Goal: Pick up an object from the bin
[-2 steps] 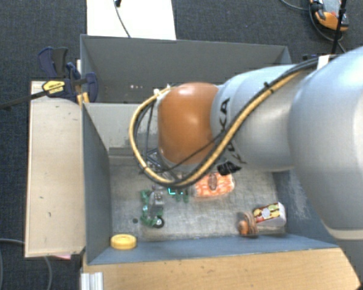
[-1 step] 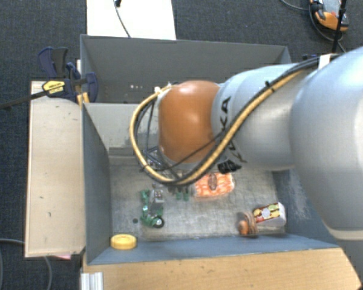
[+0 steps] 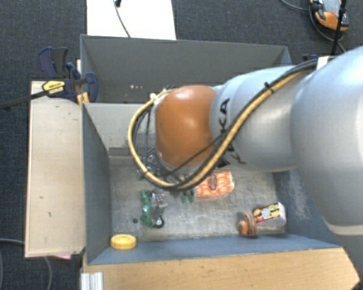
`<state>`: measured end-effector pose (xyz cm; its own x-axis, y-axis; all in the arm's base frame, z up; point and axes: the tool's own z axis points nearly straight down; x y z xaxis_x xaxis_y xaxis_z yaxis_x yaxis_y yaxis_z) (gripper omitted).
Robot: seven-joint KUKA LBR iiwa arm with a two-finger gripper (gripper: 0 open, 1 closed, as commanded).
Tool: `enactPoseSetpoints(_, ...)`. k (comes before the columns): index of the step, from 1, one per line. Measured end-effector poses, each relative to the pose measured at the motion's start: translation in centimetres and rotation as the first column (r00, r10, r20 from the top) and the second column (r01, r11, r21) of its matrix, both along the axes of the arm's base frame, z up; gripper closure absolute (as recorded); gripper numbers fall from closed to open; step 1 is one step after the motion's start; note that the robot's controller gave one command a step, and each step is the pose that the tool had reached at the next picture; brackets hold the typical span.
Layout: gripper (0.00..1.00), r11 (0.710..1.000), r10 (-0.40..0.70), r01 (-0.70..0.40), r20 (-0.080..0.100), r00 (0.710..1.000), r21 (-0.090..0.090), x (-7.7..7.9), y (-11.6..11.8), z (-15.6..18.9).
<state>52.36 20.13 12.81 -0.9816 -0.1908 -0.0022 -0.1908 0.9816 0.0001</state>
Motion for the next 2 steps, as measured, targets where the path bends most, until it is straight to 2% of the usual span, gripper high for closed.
enactPoseSetpoints(1,0.0,0.983,0.182,-0.182,0.001,0.983,0.001,-0.27,0.55,-0.01)
enactPoseSetpoints(2,0.0,0.945,0.328,-0.328,0.002,0.945,0.001,-0.38,0.2,0.32)
